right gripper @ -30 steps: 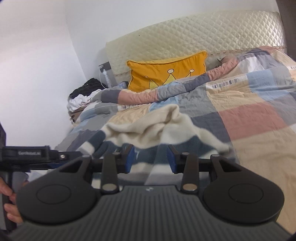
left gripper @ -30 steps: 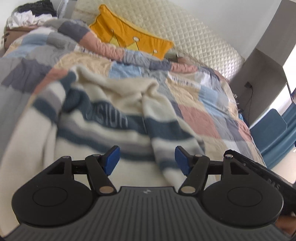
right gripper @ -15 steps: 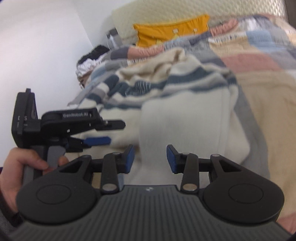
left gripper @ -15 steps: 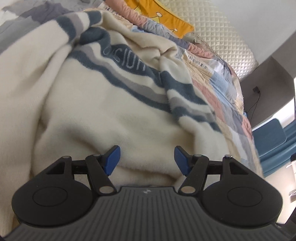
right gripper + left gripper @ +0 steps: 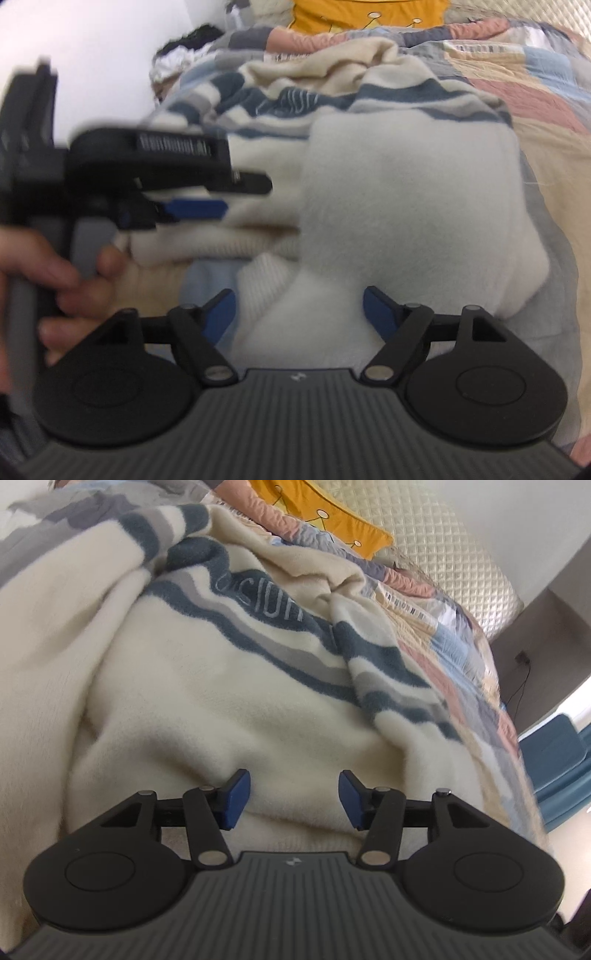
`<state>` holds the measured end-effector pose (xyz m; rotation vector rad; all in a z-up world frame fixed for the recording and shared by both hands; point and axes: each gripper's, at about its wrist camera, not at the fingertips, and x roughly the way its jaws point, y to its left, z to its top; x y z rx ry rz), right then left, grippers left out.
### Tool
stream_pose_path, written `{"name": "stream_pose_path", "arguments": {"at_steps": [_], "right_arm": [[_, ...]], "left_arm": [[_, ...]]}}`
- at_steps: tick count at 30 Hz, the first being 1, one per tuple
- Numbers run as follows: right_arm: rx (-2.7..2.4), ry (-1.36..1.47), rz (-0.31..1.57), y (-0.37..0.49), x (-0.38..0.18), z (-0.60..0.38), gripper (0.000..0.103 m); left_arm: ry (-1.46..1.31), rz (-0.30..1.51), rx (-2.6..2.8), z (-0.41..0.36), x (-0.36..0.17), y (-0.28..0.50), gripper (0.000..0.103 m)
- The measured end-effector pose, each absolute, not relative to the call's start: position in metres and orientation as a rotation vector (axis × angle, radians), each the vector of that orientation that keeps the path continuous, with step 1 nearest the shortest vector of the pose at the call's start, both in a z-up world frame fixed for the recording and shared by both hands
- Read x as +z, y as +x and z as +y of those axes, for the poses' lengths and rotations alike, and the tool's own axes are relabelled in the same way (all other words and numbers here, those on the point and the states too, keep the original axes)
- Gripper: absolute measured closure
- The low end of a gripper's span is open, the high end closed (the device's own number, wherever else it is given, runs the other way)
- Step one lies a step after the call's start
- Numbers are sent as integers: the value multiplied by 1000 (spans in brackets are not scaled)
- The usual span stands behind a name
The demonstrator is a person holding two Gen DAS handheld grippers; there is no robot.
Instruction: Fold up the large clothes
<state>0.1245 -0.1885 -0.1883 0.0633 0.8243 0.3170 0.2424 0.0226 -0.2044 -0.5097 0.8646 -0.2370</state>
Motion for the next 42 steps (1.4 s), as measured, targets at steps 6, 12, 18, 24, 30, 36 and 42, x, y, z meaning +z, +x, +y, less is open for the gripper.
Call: {"name": "stream_pose_path", "arguments": {"at_steps": [6, 12, 18, 24, 30, 36, 42], "right_arm": [[269, -97, 815, 122, -201, -170, 36], [203, -64, 772, 113, -193, -177, 82], [99, 102, 688, 103, -159, -214, 89], [-17, 191, 547, 111, -111, -273, 95], [-129, 184, 423, 136, -67, -346, 96], [-242, 188, 384, 182, -49, -420, 96], [-358, 154, 451, 242, -69, -506, 96]], "left_arm": [[-514, 853, -237, 23, -204, 241, 44], [-490, 841, -237, 21, -203, 237, 44], [-517, 836, -238, 27, -203, 233, 44], [-515, 839, -234, 25, -205, 234, 44], [-508, 844, -224, 21, -206, 238, 44], [-495, 846, -220, 17, -206, 237, 43], [-531, 850, -212, 21, -204, 240, 43]]}}
